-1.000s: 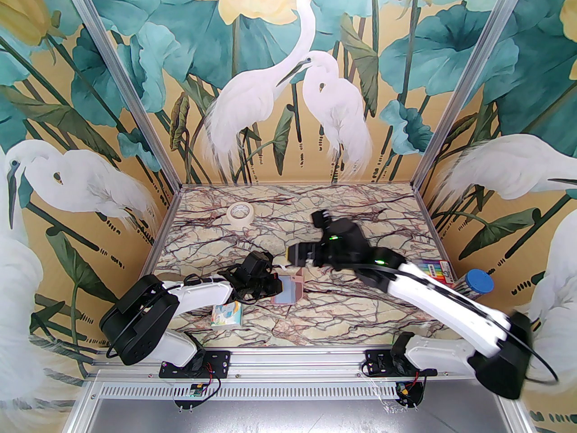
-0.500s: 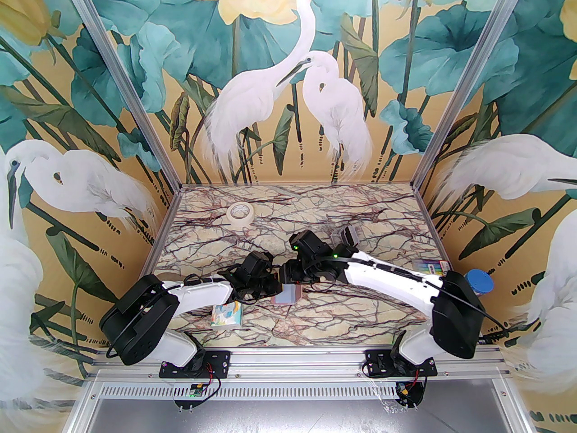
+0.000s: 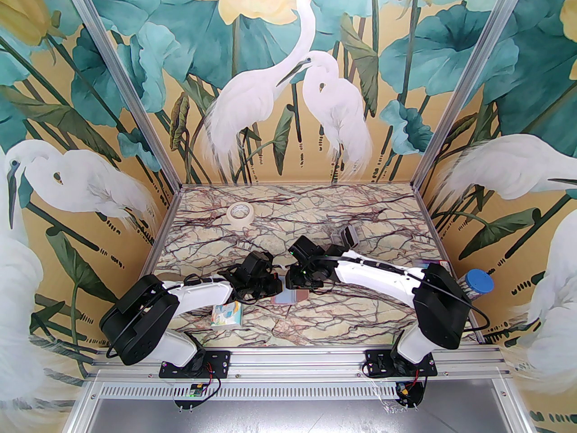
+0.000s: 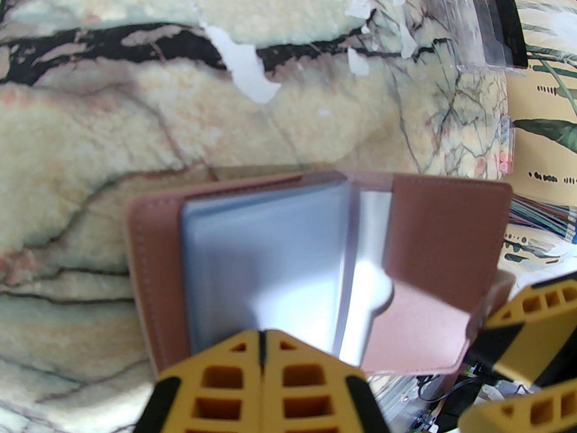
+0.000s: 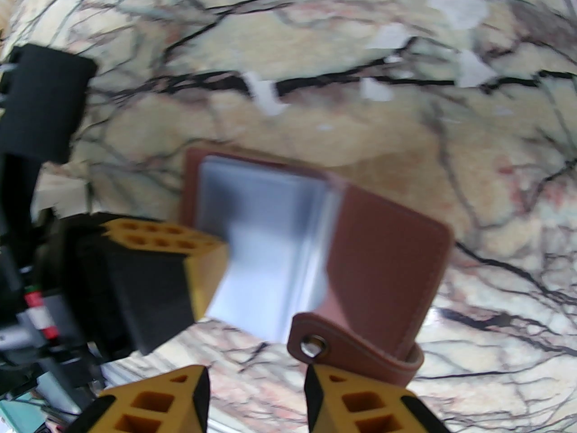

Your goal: Put the credit cards into the card holder

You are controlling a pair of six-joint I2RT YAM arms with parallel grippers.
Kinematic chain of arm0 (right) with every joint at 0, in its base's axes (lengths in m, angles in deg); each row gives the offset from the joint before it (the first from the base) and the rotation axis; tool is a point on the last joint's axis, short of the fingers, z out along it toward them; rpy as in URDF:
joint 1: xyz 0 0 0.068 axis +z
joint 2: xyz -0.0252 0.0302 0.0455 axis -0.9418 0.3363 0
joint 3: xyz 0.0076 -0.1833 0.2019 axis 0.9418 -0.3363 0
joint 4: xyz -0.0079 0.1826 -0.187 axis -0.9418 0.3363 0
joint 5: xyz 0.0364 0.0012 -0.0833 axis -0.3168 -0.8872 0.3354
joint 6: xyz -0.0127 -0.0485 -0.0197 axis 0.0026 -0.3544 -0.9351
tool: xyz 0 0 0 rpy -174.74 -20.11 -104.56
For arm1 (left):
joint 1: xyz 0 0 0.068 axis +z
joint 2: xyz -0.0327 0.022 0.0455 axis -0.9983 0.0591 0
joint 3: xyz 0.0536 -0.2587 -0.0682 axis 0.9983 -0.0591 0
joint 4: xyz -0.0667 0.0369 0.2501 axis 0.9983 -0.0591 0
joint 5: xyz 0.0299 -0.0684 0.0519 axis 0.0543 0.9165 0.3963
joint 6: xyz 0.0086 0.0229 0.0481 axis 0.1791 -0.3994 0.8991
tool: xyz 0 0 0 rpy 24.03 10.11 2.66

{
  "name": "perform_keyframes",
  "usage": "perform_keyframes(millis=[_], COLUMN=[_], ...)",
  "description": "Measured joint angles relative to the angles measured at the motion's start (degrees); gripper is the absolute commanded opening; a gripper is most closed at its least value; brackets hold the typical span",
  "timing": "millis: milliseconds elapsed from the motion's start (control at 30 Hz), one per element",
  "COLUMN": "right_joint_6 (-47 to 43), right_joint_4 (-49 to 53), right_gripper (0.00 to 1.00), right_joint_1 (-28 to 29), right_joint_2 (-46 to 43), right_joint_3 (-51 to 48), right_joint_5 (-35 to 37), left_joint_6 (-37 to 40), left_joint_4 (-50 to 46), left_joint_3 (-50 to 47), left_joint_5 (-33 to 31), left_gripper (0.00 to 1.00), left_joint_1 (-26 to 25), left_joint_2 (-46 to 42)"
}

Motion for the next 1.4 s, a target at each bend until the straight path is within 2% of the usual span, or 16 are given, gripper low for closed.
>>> perform_keyframes(millis=[633,1000,1133,1267,1400], right_joint_6=[0.46,0.59,-0.63,-4.02,-9.55], right_joint_4=[-2.21,-2.10,1.70,7.15,11.13], right_gripper=[0.42,0.41,0.41,0.42,0.43], right_joint_1=[-3.30,-3.37,-3.04,-3.26,-6.32], right_joint_2=[6.88,6.97,5.86,1.77,-1.84], right_joint_3=[-4.24,-4.07,-1.01,6.43,14.62], right_joint_5=[0.94,0.81,2.69,7.08,10.03], left_joint_6=[-0.22,-0.44,-0.44,-0.44,-0.44], left_joint_4=[2.16,2.95,2.95,2.95,2.93], left_joint_3=[-0.96,-1.44,-1.44,-1.44,-1.44], left_joint_5=[0.00,0.02,0.02,0.00,0.00], left_gripper=[0.00,0.00,0.00,0.00,0.00], left_joint_1=[0.00,0.00,0.00,0.00,0.00], left_joint_2=[0.00,-0.04,-0.04,-0.04,-0.07])
